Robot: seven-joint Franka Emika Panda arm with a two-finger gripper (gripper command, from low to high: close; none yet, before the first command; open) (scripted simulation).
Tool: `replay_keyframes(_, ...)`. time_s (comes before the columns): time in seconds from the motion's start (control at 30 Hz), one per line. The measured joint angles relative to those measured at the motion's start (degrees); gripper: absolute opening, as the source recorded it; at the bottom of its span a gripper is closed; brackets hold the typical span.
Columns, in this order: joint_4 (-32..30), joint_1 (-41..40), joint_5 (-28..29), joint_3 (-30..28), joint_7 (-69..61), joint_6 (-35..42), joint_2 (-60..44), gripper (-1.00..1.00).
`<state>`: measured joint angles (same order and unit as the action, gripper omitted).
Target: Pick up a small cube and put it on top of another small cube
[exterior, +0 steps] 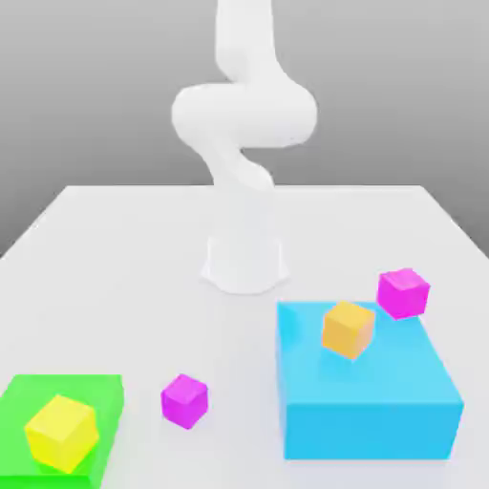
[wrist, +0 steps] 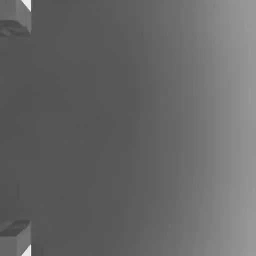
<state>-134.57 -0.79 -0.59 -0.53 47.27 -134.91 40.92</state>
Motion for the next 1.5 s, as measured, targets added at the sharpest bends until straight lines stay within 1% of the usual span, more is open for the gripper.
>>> replay_keyframes(0.4,-14.16,-4.11,-2.13,-1.97,8.06,-16.18,-25.66,0.0)
replay_keyframes(0.67,-23.4,-6.98,-1.01,-3.65,15.09,-26.73,-42.21,0.0)
replay_keyframes(0.77,-23.92,-7.29,-1.53,-3.59,15.53,-31.36,-48.41,0.0)
replay_keyframes(0.9,-22.55,-9.11,-3.06,-1.43,14.48,-38.01,-56.72,0.0)
replay_keyframes(0.93,-22.25,-9.55,-3.27,-0.94,14.33,-39.31,-58.32,-1.0)
replay_keyframes(1.17,-22.23,-9.68,-3.07,-0.83,14.5,-39.48,-58.49,-1.0)
replay_keyframes(1.37,-24.36,-8.62,-0.54,-2.5,16.4,-30.58,-47.45,-1.0)
replay_keyframes(1.5,-24.41,-3.39,-2.75,0.69,11.88,-22.41,-39.22,-1.0)
